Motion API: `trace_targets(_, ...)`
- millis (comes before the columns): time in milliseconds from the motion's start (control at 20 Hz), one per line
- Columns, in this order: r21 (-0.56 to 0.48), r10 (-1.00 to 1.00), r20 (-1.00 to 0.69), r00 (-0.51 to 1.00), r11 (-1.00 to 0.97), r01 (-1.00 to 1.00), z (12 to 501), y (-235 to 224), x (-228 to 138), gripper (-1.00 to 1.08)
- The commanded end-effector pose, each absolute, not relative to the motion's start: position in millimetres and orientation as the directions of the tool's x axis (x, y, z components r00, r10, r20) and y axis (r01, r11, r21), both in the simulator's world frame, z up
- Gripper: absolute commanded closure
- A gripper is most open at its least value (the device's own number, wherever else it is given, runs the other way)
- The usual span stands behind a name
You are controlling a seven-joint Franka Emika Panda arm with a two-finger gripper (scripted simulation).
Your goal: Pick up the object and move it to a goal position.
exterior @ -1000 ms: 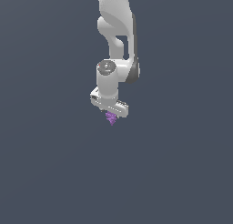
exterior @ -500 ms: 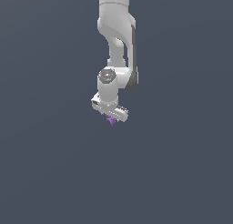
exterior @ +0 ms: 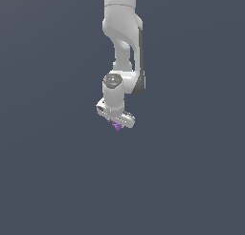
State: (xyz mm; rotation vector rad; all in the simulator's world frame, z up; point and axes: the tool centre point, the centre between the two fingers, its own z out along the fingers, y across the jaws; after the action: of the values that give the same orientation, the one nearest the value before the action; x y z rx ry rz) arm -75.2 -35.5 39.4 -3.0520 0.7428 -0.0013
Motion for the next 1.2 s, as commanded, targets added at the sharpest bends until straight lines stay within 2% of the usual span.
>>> trace_targets(0, 0.000, -0.460, 0.000, 0.888, -0.888, -0.460, 38, -36, -75, 1.08)
trace_targets(550, 0.000, -0.460, 0.001, 0.888, -0.888, -0.460, 61, -26, -67, 1.08)
trace_targets(1150, 0.001, -0.461, 0.001, 0.888, -0.888, -0.461, 150, 12, -33, 1.08)
